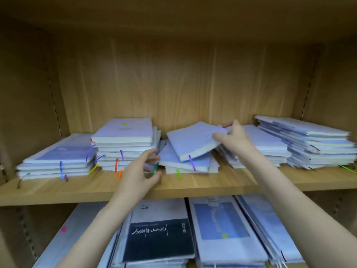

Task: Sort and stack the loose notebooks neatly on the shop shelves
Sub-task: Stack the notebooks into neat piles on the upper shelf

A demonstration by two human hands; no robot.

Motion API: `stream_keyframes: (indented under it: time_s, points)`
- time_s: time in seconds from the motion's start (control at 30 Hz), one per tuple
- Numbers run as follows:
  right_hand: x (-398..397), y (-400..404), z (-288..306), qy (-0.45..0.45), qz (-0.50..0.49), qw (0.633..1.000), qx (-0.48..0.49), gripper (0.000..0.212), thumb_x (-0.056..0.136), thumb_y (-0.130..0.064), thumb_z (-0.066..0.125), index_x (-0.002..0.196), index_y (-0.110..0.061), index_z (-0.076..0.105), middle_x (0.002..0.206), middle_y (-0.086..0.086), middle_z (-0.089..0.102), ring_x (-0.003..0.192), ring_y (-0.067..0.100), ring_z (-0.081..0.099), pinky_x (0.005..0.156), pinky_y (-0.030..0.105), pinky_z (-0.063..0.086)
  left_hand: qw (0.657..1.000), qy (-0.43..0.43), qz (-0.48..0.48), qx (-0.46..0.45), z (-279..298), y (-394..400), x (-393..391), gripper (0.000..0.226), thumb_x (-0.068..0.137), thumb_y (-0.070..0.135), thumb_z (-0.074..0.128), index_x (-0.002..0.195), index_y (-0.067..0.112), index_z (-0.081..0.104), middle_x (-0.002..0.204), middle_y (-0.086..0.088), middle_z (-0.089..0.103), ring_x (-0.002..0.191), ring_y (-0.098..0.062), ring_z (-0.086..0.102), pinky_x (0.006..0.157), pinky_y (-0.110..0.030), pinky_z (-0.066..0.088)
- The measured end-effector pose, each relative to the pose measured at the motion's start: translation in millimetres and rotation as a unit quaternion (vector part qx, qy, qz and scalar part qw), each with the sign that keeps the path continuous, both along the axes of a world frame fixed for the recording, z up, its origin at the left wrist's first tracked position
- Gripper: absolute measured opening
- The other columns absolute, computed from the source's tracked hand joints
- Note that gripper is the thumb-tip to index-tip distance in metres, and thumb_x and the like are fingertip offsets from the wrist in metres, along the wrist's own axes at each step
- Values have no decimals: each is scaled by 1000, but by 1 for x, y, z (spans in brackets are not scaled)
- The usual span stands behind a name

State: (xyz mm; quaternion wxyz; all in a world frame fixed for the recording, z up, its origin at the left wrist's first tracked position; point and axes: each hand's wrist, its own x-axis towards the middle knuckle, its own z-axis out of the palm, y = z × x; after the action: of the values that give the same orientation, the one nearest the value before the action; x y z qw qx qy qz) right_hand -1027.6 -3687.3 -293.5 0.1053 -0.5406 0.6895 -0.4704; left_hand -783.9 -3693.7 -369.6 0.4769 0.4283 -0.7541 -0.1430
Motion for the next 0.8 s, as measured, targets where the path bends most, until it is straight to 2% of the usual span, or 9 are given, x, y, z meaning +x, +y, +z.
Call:
stream_keyframes:
  time_s: [0.1,0.17,0.27,0.37,0.43,0.53,0.67,0.73,0.8]
  points:
    - [8,21,0,-55,27,995,-83,33,85,-21,61,106,-17,36,90,-1,51,88,28,56,80,41,47,998,59,12,14,-7,0,14,44,76,-5,65,114,15,56,98,11,62,85,3,58,82,-21,48]
    - [14,34,-11,-135,72,985,-79,36,86,-17,63,109,-14,35,83,1,55,66,31,62,70,45,55,997,58,10,45,-4,-1,14,45,75,-8,63,114,13,54,101,2,62,88,-3,57,79,-13,45]
    - [18,42,-36,-273,116,954,-39,42,89,-12,62,116,-12,31,90,8,53,51,24,62,56,32,57,994,74,0,79,2,1,5,41,77,-4,64,111,14,50,104,1,59,95,-10,56,71,-6,42]
    - [12,38,-54,-305,91,946,-60,36,90,-13,60,115,-12,34,90,8,56,49,16,63,56,26,57,994,62,-2,88,3,9,-5,46,79,3,65,121,11,48,109,6,54,96,-9,54,79,-15,41]
    - [9,33,-60,-280,69,954,-78,32,92,-19,59,114,-14,37,92,5,56,62,22,65,68,33,58,994,63,-1,94,3,12,-7,48,79,5,66,123,10,47,108,7,52,98,-9,53,83,-18,40]
    - [8,32,-66,-108,13,992,-67,39,92,-36,55,123,-17,41,101,1,54,94,25,58,80,34,44,992,79,-5,99,2,9,-2,42,77,5,68,111,17,49,105,7,62,90,-6,57,86,-29,47]
    - [13,37,-69,-36,51,998,-33,61,82,-43,65,133,-22,39,113,-6,52,103,17,51,77,27,37,992,48,-54,108,4,7,1,42,75,-1,66,95,32,49,96,16,63,89,-6,56,77,-20,49]
    - [15,36,-70,21,51,998,-28,65,79,-43,69,135,-23,41,113,-6,50,107,18,51,82,27,37,989,41,-73,124,6,6,-5,44,76,-6,64,101,28,50,100,9,60,93,-9,55,77,-16,48]
    - [17,35,-71,65,34,997,-30,61,81,-43,67,135,-24,44,110,-2,55,104,20,55,78,27,36,980,64,-94,163,9,6,-13,47,78,-7,63,115,19,49,115,-3,58,105,-16,57,91,-23,48]
